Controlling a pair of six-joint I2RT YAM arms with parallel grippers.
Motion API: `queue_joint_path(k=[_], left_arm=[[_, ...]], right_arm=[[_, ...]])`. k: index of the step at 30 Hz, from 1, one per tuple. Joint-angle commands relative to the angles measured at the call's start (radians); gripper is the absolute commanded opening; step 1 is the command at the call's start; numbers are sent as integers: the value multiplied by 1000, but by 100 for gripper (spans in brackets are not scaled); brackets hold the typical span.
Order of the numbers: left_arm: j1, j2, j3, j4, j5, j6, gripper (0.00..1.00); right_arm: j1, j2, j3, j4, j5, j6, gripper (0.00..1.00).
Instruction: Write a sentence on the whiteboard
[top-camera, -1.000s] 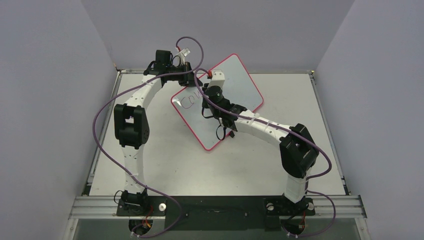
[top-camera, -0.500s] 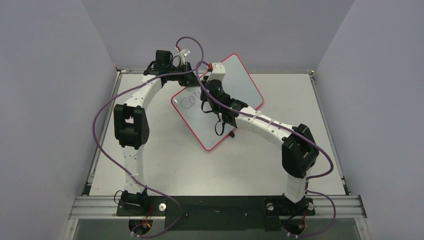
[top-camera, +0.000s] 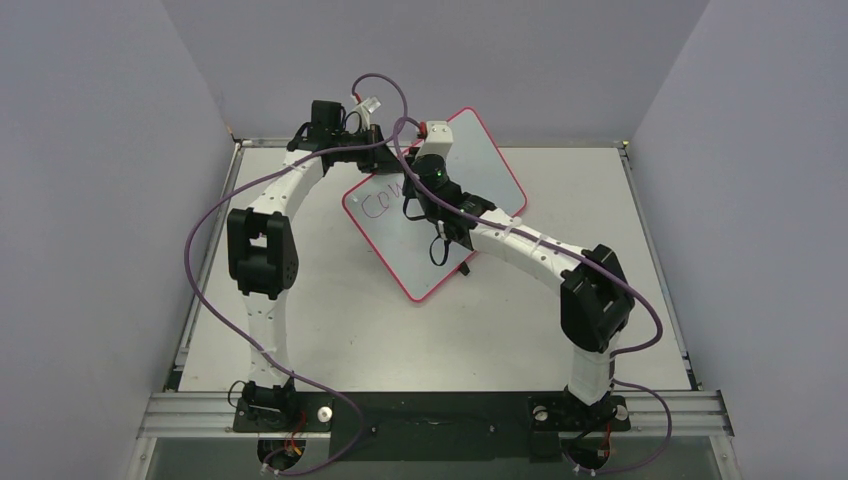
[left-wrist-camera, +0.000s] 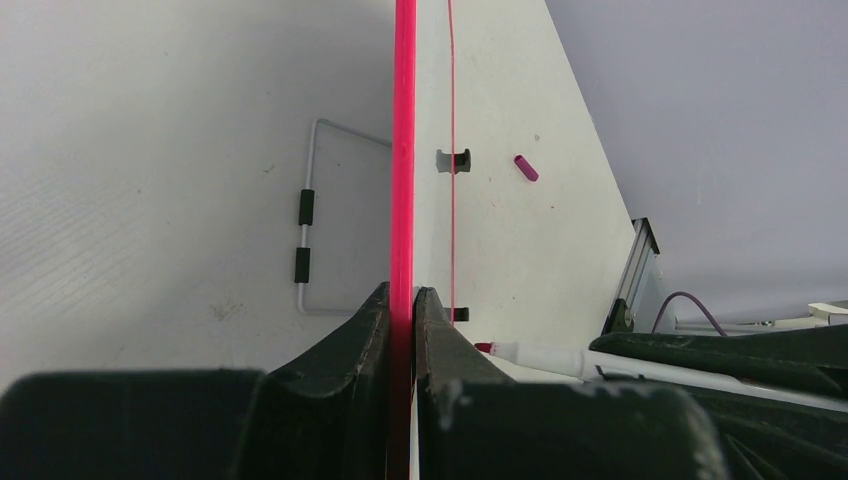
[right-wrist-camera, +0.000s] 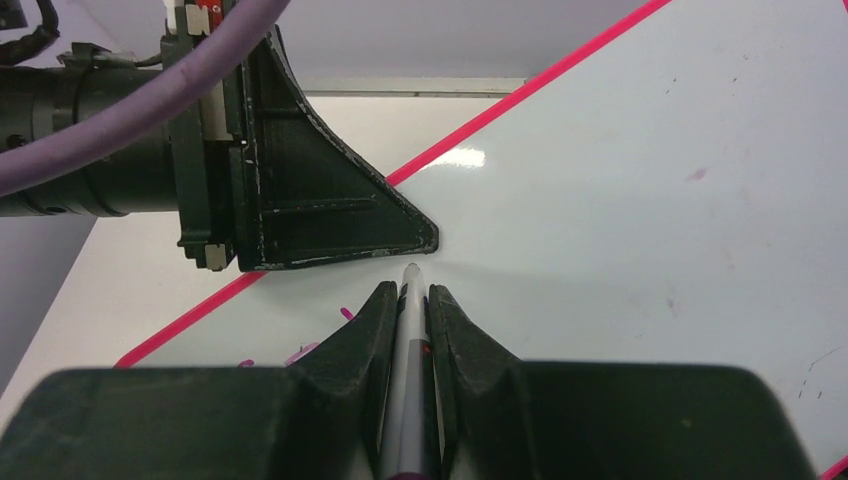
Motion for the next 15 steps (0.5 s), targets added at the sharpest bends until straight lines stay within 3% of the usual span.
queue_joint_path(k=[1, 15], left_arm=[[-18, -51, -19, 30, -23, 64, 0], [-19, -89, -63, 102, -64, 3, 0]], right_arm=[[-6, 18, 37, 9, -5, -4, 0], [-10, 57, 64, 8, -16, -1, 0]])
